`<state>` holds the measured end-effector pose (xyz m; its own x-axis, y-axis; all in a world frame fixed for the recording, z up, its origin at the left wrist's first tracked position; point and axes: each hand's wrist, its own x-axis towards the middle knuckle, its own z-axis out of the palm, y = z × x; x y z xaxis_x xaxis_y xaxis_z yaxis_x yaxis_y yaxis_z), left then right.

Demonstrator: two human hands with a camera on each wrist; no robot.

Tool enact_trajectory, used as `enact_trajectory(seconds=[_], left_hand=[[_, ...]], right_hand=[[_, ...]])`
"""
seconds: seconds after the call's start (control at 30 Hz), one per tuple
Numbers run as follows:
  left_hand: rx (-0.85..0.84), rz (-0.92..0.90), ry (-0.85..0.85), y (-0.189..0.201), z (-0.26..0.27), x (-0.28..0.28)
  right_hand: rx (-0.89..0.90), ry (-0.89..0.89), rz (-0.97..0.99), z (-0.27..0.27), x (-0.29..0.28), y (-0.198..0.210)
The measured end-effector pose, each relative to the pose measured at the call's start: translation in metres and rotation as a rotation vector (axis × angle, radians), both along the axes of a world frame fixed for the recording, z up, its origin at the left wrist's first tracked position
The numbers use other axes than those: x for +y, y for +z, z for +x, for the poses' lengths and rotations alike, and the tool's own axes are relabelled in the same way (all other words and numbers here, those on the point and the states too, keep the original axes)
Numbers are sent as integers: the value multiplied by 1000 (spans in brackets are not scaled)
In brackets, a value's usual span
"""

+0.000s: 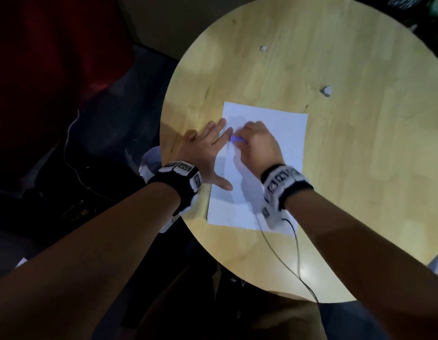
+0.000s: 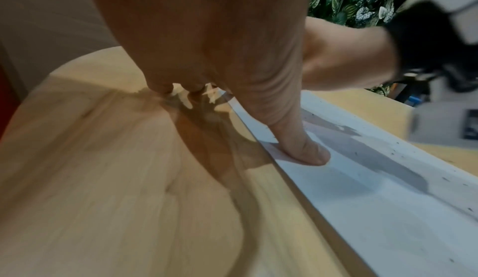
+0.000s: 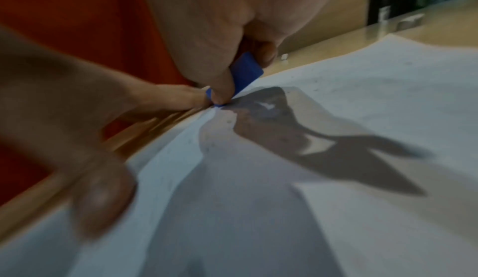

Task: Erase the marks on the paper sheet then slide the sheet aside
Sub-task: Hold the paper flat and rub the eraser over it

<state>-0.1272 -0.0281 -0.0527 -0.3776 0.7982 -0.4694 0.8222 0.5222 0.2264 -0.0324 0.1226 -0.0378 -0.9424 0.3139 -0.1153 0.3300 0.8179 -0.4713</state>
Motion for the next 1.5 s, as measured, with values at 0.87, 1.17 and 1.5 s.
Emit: enact_trajectory(seconds=[0.87, 1.17, 1.5], left_hand=[[-76, -113, 29, 9, 2, 11], [-125, -118, 59, 7, 1, 12], [-105, -124, 37, 6, 2, 12]], right_hand=[[-43, -9, 105, 7, 11, -1], [-77, 216, -12, 88, -17, 10], [-121, 151, 60, 94, -19, 13]])
